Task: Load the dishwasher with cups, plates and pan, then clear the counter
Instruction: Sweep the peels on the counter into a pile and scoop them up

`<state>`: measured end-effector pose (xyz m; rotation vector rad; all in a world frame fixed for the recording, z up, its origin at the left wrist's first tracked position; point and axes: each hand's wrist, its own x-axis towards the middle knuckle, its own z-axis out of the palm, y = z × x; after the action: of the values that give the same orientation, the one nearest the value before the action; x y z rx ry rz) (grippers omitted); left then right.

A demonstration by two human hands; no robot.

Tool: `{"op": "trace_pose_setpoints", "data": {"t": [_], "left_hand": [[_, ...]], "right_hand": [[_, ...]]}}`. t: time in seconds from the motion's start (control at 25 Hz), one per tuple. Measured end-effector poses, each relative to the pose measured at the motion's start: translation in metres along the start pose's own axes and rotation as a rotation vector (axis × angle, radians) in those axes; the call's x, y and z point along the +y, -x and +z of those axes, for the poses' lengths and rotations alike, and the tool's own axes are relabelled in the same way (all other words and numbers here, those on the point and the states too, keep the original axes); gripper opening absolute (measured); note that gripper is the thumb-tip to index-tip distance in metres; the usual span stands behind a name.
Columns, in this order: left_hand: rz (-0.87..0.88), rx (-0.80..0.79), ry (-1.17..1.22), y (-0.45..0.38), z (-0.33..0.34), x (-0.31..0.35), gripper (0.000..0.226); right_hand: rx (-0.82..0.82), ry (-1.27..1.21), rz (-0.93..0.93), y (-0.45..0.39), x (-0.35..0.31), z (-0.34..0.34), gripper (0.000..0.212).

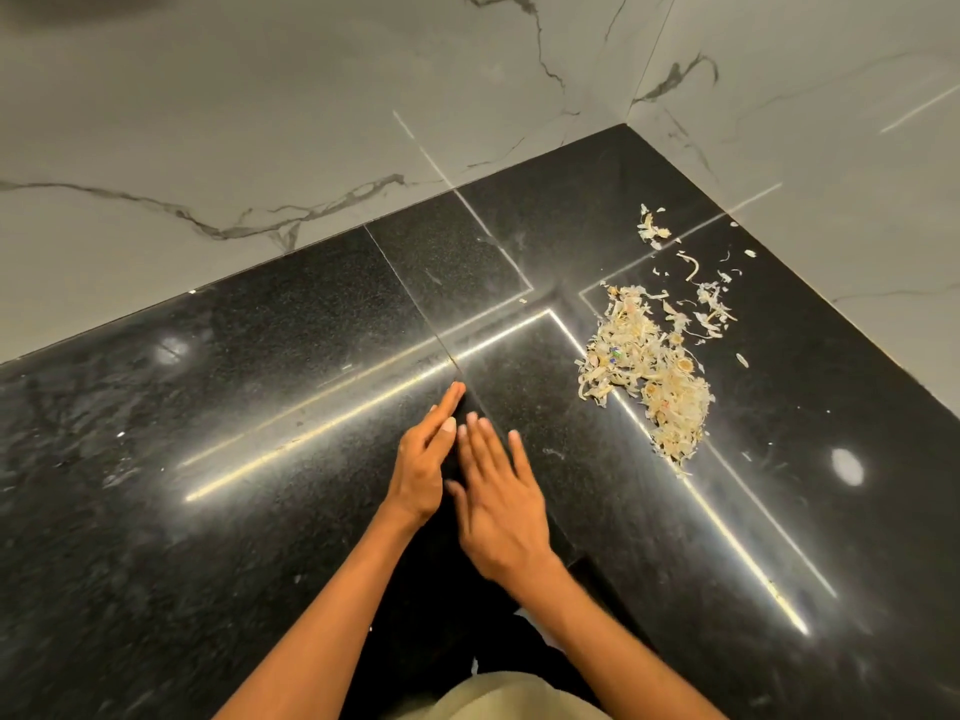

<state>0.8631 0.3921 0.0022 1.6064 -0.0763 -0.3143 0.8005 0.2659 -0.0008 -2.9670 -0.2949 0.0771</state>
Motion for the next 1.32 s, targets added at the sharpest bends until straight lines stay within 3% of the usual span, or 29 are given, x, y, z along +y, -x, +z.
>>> {"op": "trace_pose_setpoints", "data": {"t": [0.24, 0.36, 0.48, 0.64, 0.8, 0.92, 1.2, 1.32], "left_hand": [[-0.005, 0.034, -0.007, 0.001, 0.007, 0.002, 0.042], [-0.003, 0.059, -0.024, 0.000, 0.009, 0.000, 0.043], [0.029, 0.117, -0.113, 0.000, 0.020, 0.000, 0.054], [0.044, 0.197, -0.217, 0.002, 0.043, -0.001, 0.067], [0.047, 0.236, -0.377, -0.003, 0.065, 0.002, 0.069], [0.034, 0.179, -0.441, -0.011, 0.088, 0.008, 0.061], [0.110, 0.063, -0.500, -0.039, 0.151, 0.012, 0.064], [0.142, 0.030, -0.475, -0.045, 0.184, 0.013, 0.065]], "right_hand": [[-0.035, 0.134, 0.235, -0.055, 0.113, -0.026, 0.062], [0.007, 0.136, 0.264, -0.058, 0.118, -0.033, 0.063], [0.063, 0.054, 0.126, -0.042, 0.074, -0.026, 0.061], [-0.003, 0.039, -0.167, -0.016, 0.036, -0.007, 0.062], [0.003, 0.106, 0.006, -0.040, 0.107, -0.020, 0.060], [0.013, 0.132, 0.124, -0.053, 0.155, -0.033, 0.060], [0.205, 0.005, 0.140, -0.021, 0.185, -0.055, 0.059], [0.319, -0.135, 0.382, 0.016, 0.211, -0.054, 0.062]]}}
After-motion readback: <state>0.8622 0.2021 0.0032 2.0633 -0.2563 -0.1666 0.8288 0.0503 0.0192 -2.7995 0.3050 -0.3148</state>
